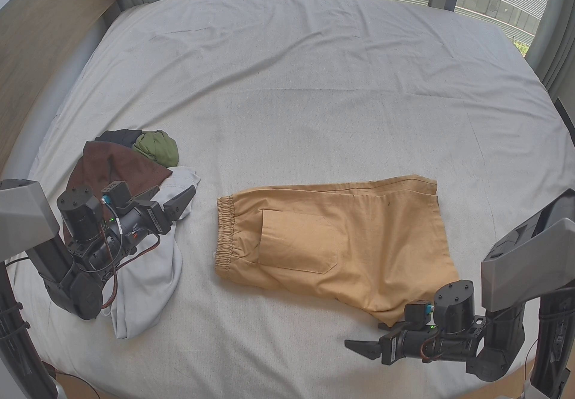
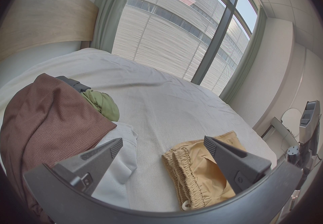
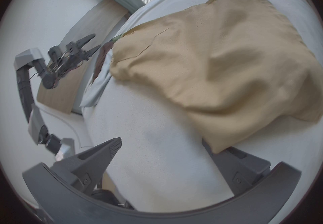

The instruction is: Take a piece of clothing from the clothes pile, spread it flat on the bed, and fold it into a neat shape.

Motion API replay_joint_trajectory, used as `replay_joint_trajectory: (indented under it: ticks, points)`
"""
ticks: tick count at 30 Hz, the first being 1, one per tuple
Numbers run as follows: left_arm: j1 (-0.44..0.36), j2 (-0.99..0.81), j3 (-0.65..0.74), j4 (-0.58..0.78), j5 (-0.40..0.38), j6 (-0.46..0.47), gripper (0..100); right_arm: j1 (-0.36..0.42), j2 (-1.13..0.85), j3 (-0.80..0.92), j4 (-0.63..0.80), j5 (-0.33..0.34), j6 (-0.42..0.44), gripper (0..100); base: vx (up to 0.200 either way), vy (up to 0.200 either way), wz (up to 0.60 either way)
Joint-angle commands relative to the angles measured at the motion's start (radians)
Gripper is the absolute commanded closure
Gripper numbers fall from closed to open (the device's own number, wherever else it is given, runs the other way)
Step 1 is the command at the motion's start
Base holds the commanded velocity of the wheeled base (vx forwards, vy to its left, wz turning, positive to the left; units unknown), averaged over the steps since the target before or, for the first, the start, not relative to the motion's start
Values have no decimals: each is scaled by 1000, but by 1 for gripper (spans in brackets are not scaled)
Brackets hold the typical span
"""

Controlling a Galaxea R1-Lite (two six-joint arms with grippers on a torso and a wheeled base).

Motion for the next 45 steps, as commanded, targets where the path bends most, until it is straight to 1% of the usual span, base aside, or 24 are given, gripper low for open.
replay_joint_trajectory:
  ticks: [1, 6, 9, 11, 15, 18, 19, 20, 21, 22, 25, 28, 30, 32, 35, 37, 40, 44, 45]
  points:
    - [-3, 3, 13, 0, -1, -1, 0, 78, -14, 11, -3, 41, 2, 0, 0, 0, 0]
    - [-3, 19, 36, 0, -4, -7, 0, 127, -109, -59, -3, 88, 10, 0, 0, 0, 0]
    - [-6, 36, 40, 0, -4, -10, 0, 130, -169, -99, -2, 131, 22, 0, 0, 0, 0]
    - [-9, 50, 45, 0, -4, -14, 0, 129, -206, -134, -3, 147, 38, 0, 0, 0, 0]
    - [-27, 69, 51, 2, -3, -41, 0, 121, -253, -182, -3, 150, 62, 0, 0, 0, 0]
    - [-61, 71, 54, 0, -3, -129, 0, 91, -312, -219, -3, 164, 82, 0, 0, 0, 0]
    - [-61, 71, 54, 2, -3, -132, 0, 89, -315, -220, -3, 165, 84, 0, 0, 0, 0]
    - [-72, 73, 51, 2, -1, -172, 0, 51, -352, -231, -3, 180, 101, 0, 0, 0, 0]
    - [-75, 73, 50, 2, -1, -182, 0, 38, -362, -233, -3, 185, 107, 0, 0, 0, 0]
    - [-83, 73, 51, 3, 0, -204, 0, 8, -382, -236, -3, 202, 121, 0, 0, 0, 0]
    - [-101, 88, 51, 6, 0, -239, 0, -77, -410, -262, -2, 254, 142, 0, 0, 0, 0]
    - [-107, 106, 48, 12, 2, -264, 0, -127, -421, -260, -2, 286, 148, 0, 0, 0, 0]
    - [-115, 111, 51, 22, 2, -284, 0, -140, -424, -254, -2, 292, 148, 0, 0, 0, 0]
    - [-129, 115, 50, 42, 2, -337, 0, -153, -424, -254, -2, 294, 148, 0, 0, 0, 0]
    - [-152, 115, 47, 69, 2, -400, 0, -155, -424, -259, -2, 294, 148, 0, 0, 0, 0]
    - [-167, 125, 45, 88, 2, -425, 0, -155, -424, -260, -2, 294, 148, 0, 0, 0, 0]
    - [-182, 169, 44, 86, 5, -431, 0, -155, -424, -260, -2, 294, 148, 0, 0, 0, 0]
    - [-184, 203, 40, 82, 8, -431, 0, -158, -424, -260, -2, 294, 148, 0, 0, 0, 0]
    - [-185, 238, 36, 68, 6, -431, 0, -161, -425, -260, -3, 292, 148, 0, 0, 0, 0]
